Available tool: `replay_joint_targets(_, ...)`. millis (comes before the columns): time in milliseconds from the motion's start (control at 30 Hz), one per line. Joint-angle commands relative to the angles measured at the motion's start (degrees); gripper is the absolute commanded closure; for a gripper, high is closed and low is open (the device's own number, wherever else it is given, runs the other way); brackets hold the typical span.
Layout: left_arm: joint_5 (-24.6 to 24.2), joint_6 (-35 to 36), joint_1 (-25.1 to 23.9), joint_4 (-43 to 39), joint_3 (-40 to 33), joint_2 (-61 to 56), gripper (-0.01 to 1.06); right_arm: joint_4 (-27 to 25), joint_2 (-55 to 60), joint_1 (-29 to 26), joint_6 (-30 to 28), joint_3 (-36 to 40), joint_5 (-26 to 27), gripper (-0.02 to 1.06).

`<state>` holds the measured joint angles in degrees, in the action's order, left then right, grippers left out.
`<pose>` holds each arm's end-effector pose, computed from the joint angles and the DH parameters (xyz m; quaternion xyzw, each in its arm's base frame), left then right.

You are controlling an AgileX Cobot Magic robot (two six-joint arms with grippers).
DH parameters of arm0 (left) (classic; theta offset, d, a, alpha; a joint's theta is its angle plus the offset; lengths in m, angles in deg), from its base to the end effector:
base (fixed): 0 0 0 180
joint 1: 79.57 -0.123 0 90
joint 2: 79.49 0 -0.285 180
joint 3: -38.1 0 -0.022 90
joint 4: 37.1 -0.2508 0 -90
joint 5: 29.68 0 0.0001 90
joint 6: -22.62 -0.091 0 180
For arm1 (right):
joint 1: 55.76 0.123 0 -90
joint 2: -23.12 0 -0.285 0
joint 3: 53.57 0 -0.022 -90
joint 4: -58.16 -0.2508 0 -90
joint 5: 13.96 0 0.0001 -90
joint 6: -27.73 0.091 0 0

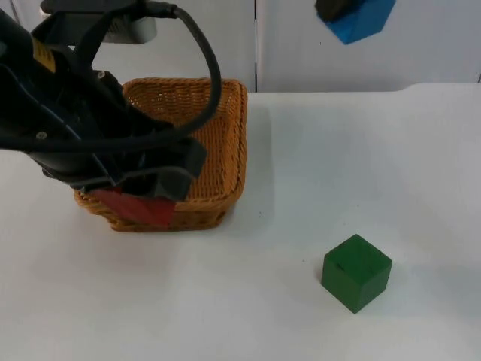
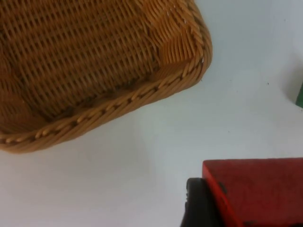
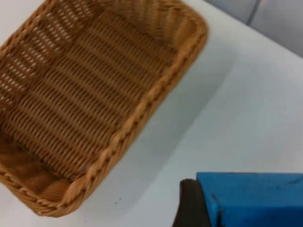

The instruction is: Pick up one cube with each hand and place exactly two cubes into the same basket, leaving the remaining cube outside.

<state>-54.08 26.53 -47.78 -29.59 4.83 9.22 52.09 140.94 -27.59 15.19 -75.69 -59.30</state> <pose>0.2256 -0.1456 0.2182 0.1823 0.9390 -0.1295 0.2615 0.3863 0.2147 0.3016 -0.3063 0.8905 0.0928 0.3234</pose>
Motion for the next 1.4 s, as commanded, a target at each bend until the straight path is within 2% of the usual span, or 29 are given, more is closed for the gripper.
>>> replay_joint_targets(0, 1.9, 0.0, 0.2, -1.2, 0.0, -0.2, 1.04, -0.5, 1.3, 1.3, -0.5, -0.4, 2.2, 1.05)
replay_joint_targets(267, 4.1, 0.0, 0.2, -2.6, 0.1, 0.9, 1.05, -1.4, 3.8, 1.9, -0.4, -2.4, 1.8, 1.05)
replay_joint_targets(400, 3.7, 0.0, 0.2, -4.0, 2.1, 3.5, 1.05, -2.7, 5.9, 1.9, -0.4, -5.0, 0.1, 1.05)
replay_joint_targets(633, 2.9, 0.0, 0.0, -8.3, 6.3, 7.1, 1.05, -3.4, 7.8, 1.9, -0.4, -6.8, 0.5, 1.05)
replay_joint_targets(867, 2.8, -1.7, -6.1, -8.4, 9.4, 11.2, 1.05, -3.7, 11.6, 1.9, -0.4, -10.5, -0.2, 1.05)
replay_joint_targets(1000, 3.7, -3.3, -9.4, -8.4, 10.4, 13.0, 1.05, -6.6, 14.2, 1.9, -0.4, -13.8, -0.5, 1.05)
replay_joint_targets(1100, 7.0, -3.9, -11.9, -8.2, 10.8, 14.9, 1.05, -9.2, 17.8, 1.9, -0.4, -17.9, -0.6, 1.05)
replay_joint_targets(1267, 10.9, -6.7, -12.1, -8.2, 11.1, 18.0, 1.05, -10.3, 22.7, 2.7, -0.4, -23.8, -0.7, 1.05)
replay_joint_targets(1367, 11.4, -7.1, -12.1, -8.2, 12.1, 20.1, 1.05, -10.8, 26.0, 3.1, -0.4, -27.9, -0.6, 1.05)
